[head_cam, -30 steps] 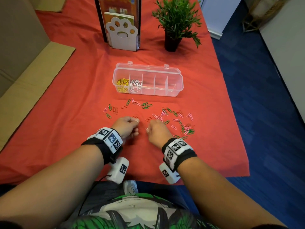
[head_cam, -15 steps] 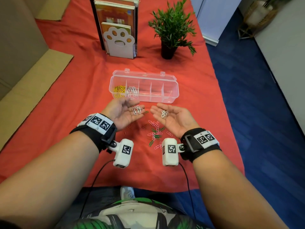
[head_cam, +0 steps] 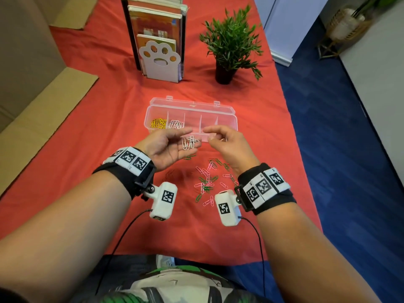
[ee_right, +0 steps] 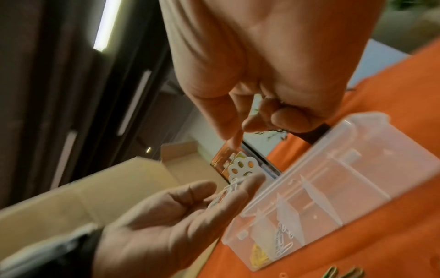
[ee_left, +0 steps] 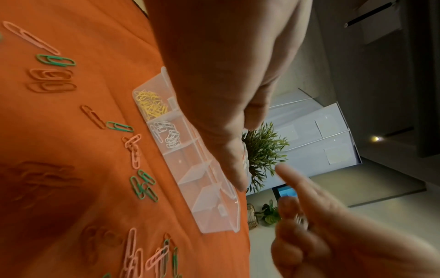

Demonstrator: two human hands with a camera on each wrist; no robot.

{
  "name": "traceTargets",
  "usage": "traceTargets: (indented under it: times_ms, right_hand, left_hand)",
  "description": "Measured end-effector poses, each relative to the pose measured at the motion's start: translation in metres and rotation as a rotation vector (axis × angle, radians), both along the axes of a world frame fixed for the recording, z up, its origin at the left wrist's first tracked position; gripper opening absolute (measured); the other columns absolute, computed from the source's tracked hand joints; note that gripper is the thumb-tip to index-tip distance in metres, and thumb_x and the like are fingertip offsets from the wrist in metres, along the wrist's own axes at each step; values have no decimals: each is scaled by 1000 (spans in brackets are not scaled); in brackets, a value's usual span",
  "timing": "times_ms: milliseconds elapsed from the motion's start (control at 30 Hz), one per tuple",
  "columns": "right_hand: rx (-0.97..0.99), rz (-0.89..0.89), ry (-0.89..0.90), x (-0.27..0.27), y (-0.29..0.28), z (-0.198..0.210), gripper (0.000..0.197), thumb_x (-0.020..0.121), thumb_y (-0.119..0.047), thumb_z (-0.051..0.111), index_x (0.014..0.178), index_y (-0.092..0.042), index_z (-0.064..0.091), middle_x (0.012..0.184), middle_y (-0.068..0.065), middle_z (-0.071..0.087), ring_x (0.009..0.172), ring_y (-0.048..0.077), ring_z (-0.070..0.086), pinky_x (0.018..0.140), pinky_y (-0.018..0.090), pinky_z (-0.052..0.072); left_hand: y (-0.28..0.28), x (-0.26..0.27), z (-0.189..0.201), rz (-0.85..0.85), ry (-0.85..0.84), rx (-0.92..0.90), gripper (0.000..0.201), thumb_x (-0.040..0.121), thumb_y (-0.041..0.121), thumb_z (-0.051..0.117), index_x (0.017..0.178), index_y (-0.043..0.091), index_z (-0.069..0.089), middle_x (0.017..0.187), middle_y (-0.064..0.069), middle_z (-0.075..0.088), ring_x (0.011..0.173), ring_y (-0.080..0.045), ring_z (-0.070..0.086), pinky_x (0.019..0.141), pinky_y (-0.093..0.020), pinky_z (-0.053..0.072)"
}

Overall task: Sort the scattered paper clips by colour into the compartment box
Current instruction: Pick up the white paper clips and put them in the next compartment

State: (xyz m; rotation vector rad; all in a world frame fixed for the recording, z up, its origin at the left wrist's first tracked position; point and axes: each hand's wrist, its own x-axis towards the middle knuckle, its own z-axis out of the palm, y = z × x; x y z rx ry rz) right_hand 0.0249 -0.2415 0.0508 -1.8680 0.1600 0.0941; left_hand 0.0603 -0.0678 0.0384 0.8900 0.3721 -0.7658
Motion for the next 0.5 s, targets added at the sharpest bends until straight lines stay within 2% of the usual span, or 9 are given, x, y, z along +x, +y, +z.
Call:
traceTargets:
  times_ms: [67,100,133,200,267,367,433,500]
  right_hand:
    - [-205,119,-83,0,8,2,18,83,-5,59,96,-12,69,75,-6,43,61,-7,51,60,4,35]
    - [-315,166,-113,-1,11,1,14,82,-8,60,93,-13,68,78,-6,43,67,-6,49,64,3,35]
    - [-400,201,-137,-2,14,-1,12,80,-10,61,91,-12,67,81,-5,43,71,-2,47,66,5,35]
    - [-516,263,-171,-4,20,-7,15,79,-11,61,94,-10,64,87,0,44,80,11,48,70,17,38]
    - [-606,322,-187,-7,24,-13,22,78,-9,59,100,-7,62,89,5,44,84,20,50,74,29,43]
    - [-674,350,-203,-10,26,-15,23,73,-4,57,96,-4,60,91,11,46,83,25,50,73,38,46]
    - [-642,325,-208,-10,26,-15,19,72,-3,57,90,-6,59,90,9,46,82,23,51,71,34,45]
    - [-553,273,-185,-11,25,-14,11,76,-5,59,85,-9,61,88,4,47,78,17,51,67,19,41]
  left_hand:
    - [0,-5,-5,-41,29,-28,44,96,24,31,129,-1,47,124,-23,57,99,-30,65,90,-41,50]
    - [-1,-7,-7,-58,34,-53,50,98,30,28,128,-3,48,125,-23,58,103,-30,64,92,-41,49]
    - [-1,-10,-7,-69,33,-76,55,98,35,24,124,-5,52,118,-22,62,101,-28,65,92,-41,49]
    - [-4,-13,-8,-89,32,-98,61,98,39,21,104,-1,65,95,-17,71,85,-24,70,85,-37,54]
    - [-6,-15,-7,-98,33,-98,64,98,41,21,91,1,70,85,-13,72,78,-23,68,80,-33,56]
    - [-5,-15,-11,-86,48,-88,63,98,44,21,95,0,66,85,-9,70,88,-23,64,86,-35,53]
    - [-3,-15,-14,-82,60,-95,64,98,43,21,95,1,69,87,-8,71,91,-23,65,91,-37,49]
    - [-5,-16,-13,-89,67,-78,60,99,40,24,93,1,69,84,-10,73,82,-20,70,87,-36,52]
